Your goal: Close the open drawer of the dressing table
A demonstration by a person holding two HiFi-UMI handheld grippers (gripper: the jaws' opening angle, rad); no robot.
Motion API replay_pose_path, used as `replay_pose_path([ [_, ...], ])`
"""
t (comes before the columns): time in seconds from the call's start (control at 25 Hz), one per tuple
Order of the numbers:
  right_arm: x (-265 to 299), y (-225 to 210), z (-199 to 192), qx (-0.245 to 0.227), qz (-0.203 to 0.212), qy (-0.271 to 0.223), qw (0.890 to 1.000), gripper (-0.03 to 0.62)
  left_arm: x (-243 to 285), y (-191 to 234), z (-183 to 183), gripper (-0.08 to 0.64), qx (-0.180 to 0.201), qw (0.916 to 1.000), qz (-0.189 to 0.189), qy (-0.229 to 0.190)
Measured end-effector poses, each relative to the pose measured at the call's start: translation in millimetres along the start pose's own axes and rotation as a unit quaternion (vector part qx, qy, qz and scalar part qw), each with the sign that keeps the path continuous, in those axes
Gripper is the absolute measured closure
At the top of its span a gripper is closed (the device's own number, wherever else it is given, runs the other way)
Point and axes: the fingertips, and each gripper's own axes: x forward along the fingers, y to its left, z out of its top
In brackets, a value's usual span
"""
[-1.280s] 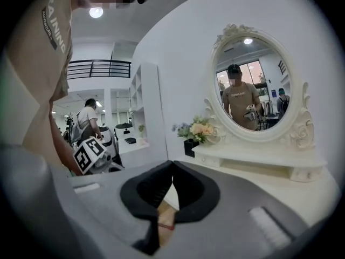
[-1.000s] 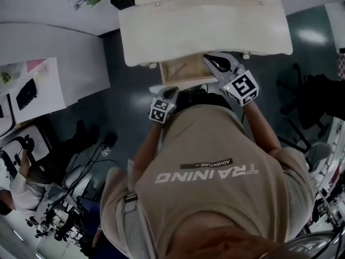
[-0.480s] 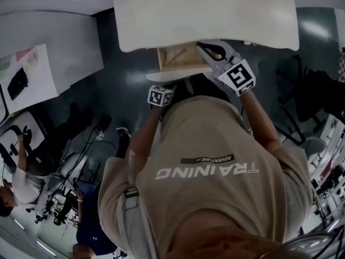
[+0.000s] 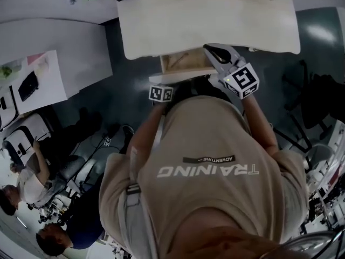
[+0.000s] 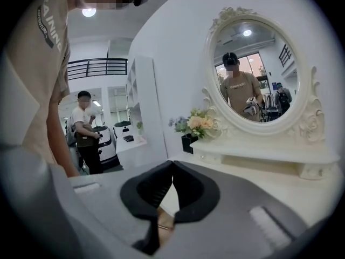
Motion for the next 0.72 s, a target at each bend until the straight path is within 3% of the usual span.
replay_pose_path([
  [0.72, -17, -37, 5, 0.004, -0.044, 0.006, 0.999, 0.588, -8, 29, 98, 0.563, -0.003, 0.9984, 0.031, -0.048],
])
